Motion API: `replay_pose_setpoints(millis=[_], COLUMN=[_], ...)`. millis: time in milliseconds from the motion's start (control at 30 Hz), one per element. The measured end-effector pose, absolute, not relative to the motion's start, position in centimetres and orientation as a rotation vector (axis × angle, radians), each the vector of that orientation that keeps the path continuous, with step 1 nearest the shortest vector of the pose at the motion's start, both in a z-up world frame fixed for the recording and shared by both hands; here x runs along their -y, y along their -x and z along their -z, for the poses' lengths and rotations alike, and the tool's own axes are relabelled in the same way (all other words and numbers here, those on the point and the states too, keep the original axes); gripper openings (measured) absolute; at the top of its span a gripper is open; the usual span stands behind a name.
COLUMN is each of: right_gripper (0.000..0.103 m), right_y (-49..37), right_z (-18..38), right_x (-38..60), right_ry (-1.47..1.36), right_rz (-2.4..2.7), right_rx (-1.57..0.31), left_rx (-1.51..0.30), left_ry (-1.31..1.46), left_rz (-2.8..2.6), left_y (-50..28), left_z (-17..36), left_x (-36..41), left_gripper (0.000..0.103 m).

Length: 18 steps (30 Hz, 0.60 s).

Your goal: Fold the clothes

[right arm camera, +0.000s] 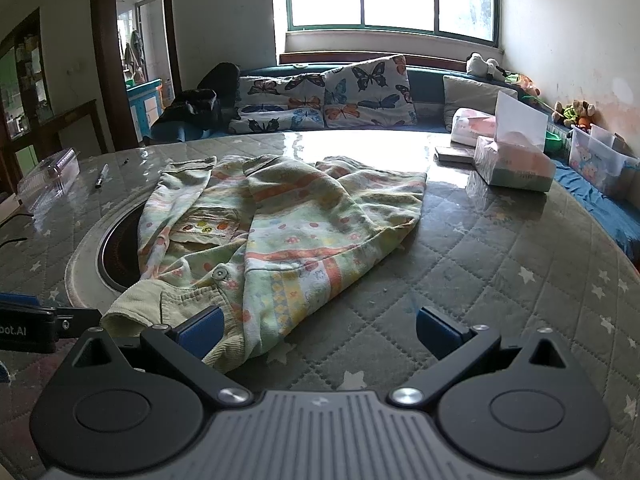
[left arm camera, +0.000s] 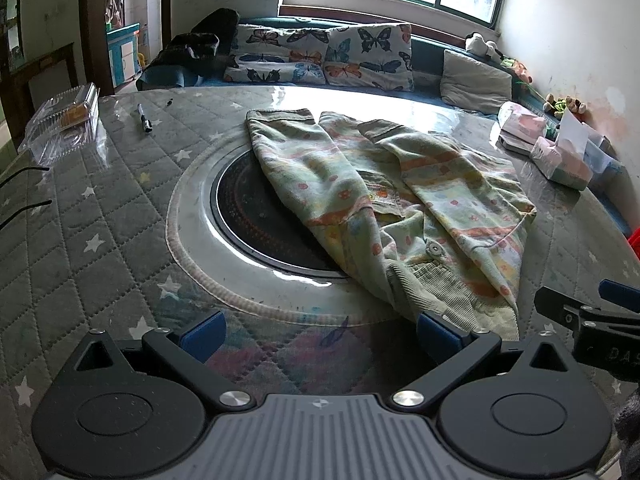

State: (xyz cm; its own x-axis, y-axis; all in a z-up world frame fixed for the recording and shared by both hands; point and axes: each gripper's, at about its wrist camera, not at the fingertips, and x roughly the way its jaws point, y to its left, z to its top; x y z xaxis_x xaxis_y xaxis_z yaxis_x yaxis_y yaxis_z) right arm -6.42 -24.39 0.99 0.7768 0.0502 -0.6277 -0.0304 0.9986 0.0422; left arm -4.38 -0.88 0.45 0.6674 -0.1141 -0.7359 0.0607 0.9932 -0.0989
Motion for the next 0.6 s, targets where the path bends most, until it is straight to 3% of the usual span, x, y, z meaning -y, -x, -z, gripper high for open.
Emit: replay_pose_setpoints(millis=[600], right_gripper=[0.103], right_y=[5.71], right_z=[-0.77], right_x=[24.69], right_ry=[-0.017], right_rz=[-0.026], right_rx=[-0.692], left_rx=[-0.818], left_ry=[0.034], left_rz=[0.111], left_y=[3.45], left_z=[-0.87], left_x=[1.23], left_gripper=[0.103])
